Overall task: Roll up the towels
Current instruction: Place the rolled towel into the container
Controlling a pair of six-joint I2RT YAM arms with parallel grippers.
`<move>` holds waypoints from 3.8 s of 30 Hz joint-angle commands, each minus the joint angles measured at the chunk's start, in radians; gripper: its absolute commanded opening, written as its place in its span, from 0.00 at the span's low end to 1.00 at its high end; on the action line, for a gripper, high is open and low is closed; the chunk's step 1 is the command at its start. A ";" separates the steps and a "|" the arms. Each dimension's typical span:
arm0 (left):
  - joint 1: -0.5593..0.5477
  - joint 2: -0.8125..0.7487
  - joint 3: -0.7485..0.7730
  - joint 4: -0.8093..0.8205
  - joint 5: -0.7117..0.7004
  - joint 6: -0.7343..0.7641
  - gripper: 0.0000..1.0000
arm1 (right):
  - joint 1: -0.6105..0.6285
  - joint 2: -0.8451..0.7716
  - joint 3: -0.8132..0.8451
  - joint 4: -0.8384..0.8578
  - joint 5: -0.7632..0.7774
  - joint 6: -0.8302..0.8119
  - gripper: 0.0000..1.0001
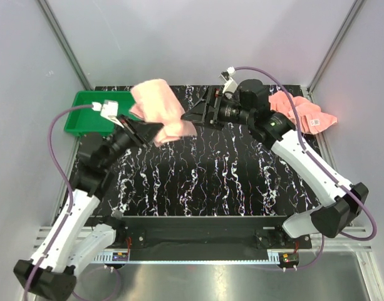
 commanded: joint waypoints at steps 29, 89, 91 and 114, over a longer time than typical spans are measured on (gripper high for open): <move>0.582 0.960 0.943 -0.616 -0.351 0.800 0.00 | -0.036 -0.156 -0.266 -0.246 0.037 -0.155 1.00; 0.715 1.700 1.054 -0.346 0.561 0.194 0.79 | -0.052 -0.168 -0.324 -0.306 0.080 -0.194 1.00; 0.718 1.684 1.049 -0.386 0.520 0.208 0.80 | -0.052 -0.170 -0.321 -0.311 0.083 -0.194 1.00; 0.752 1.559 1.020 -0.579 0.092 0.289 0.77 | -0.052 -0.201 -0.313 -0.360 0.109 -0.217 1.00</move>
